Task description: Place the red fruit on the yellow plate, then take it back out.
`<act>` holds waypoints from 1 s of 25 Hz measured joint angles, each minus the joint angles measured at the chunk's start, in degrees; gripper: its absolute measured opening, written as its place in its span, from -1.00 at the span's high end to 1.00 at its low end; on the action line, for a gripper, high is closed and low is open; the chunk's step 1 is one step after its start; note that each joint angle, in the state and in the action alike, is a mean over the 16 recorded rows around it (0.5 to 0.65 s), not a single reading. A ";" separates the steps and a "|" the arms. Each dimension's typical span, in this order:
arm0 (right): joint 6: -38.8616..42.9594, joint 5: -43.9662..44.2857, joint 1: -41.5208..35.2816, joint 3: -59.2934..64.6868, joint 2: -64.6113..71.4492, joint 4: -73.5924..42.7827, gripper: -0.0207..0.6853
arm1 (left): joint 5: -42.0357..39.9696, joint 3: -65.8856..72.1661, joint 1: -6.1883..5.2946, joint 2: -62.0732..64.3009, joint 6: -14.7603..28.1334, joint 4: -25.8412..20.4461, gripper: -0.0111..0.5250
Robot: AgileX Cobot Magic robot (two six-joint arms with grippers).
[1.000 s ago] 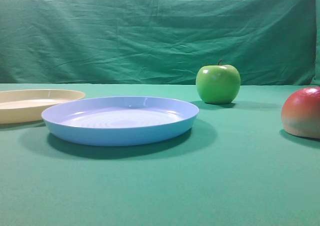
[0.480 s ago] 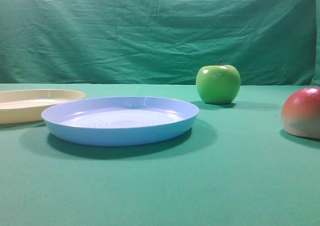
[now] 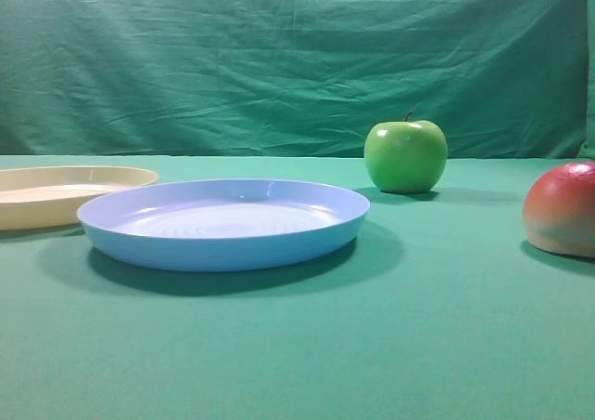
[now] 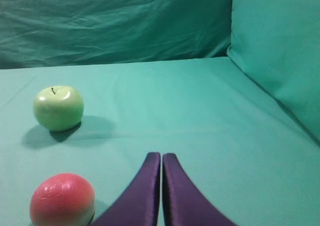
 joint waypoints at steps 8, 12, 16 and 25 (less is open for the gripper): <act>-0.84 2.97 0.00 0.02 0.00 -0.19 0.94 | 0.00 0.00 0.00 0.00 0.00 0.00 0.96; -1.26 3.46 0.00 0.02 0.00 -0.21 0.94 | 0.00 0.00 0.00 0.00 0.00 0.00 0.96; -1.44 3.46 0.00 0.02 0.00 -0.24 0.94 | 0.00 0.00 0.00 0.00 0.00 0.00 0.96; -1.47 3.48 0.00 0.02 0.00 -0.29 0.94 | 0.00 0.00 0.00 0.00 0.00 0.00 0.96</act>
